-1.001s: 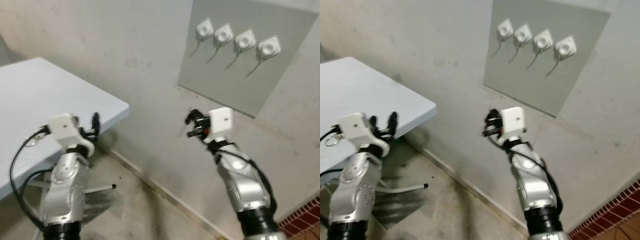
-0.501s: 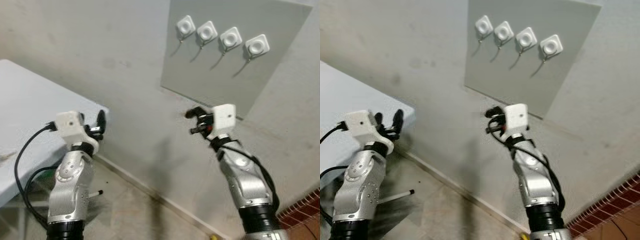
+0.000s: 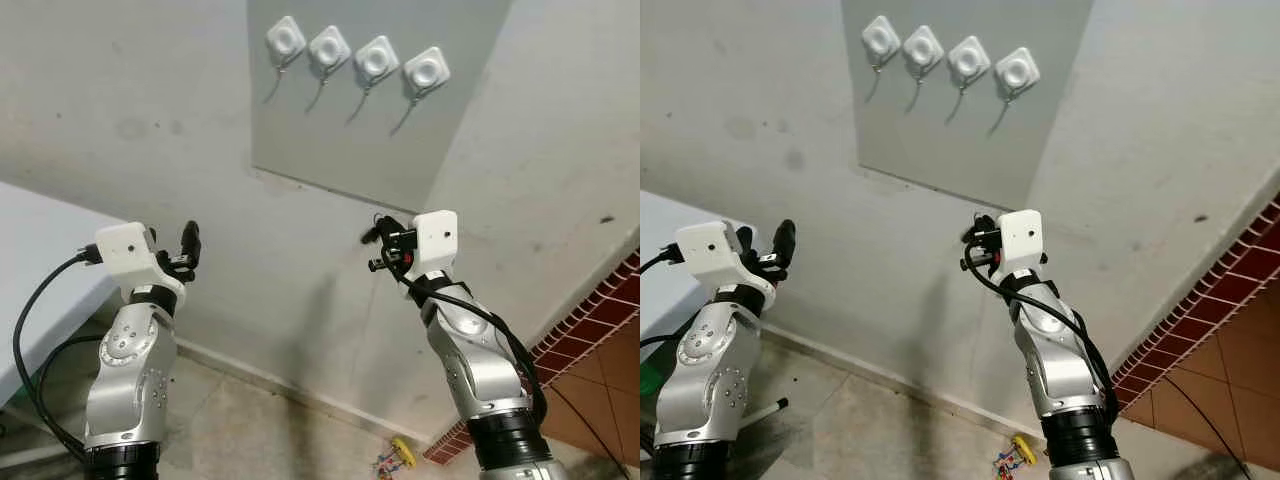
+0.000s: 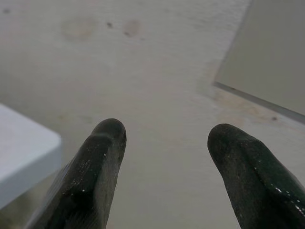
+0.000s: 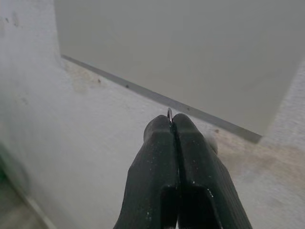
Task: Hang keys on a hook
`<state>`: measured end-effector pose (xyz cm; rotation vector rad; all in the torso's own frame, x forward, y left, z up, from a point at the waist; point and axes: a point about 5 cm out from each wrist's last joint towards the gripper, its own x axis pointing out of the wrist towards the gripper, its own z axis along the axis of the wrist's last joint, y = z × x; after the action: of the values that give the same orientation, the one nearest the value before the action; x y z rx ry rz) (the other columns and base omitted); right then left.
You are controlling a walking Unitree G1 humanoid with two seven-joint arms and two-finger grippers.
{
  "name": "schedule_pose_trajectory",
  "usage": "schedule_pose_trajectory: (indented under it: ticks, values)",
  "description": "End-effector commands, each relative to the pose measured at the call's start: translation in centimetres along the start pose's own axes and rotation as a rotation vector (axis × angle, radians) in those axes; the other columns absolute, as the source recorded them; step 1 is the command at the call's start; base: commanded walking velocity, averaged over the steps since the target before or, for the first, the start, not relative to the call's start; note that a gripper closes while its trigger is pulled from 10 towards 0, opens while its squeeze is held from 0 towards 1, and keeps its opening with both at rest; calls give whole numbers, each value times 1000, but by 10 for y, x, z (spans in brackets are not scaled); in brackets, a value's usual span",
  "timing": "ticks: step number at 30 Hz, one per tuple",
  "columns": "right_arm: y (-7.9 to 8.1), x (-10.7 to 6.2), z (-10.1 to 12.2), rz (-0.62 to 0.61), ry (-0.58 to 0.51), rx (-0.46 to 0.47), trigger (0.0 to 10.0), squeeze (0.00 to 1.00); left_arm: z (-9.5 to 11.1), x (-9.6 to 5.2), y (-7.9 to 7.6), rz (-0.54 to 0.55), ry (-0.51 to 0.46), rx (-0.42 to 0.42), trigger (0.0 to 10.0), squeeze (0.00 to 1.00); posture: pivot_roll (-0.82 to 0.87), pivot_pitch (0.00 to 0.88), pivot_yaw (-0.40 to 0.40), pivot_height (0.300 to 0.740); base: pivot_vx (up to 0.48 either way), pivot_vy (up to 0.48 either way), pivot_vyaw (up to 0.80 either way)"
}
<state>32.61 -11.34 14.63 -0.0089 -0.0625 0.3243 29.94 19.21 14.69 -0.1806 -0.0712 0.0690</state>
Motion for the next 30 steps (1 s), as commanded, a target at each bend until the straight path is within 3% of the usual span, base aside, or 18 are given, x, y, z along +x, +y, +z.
schedule_pose_trajectory:
  ticks: [1,10,13,18,30]
  values:
    - [-2,2,6,-2,-14,-10,10000,0,5,1,-4,-24,-15,19,10000,0,-60,0,-64,732,0,0,-744]
    - [-1,2,6,3,-13,-15,10000,0,5,2,-6,-35,-5,22,10000,0,-63,0,-63,732,0,0,-748]
    - [-2,2,6,0,-10,-15,10000,0,4,1,-8,-41,-4,-38,10000,0,-64,0,-64,732,0,0,-750]
    - [-2,1,5,1,-8,-17,10000,0,4,2,-9,-45,-2,-51,10000,0,-66,0,-64,732,0,92,-750]
    - [0,0,4,11,0,-21,10000,0,5,3,-10,-33,10,-22,10000,0,-67,0,-66,732,0,38,-747]
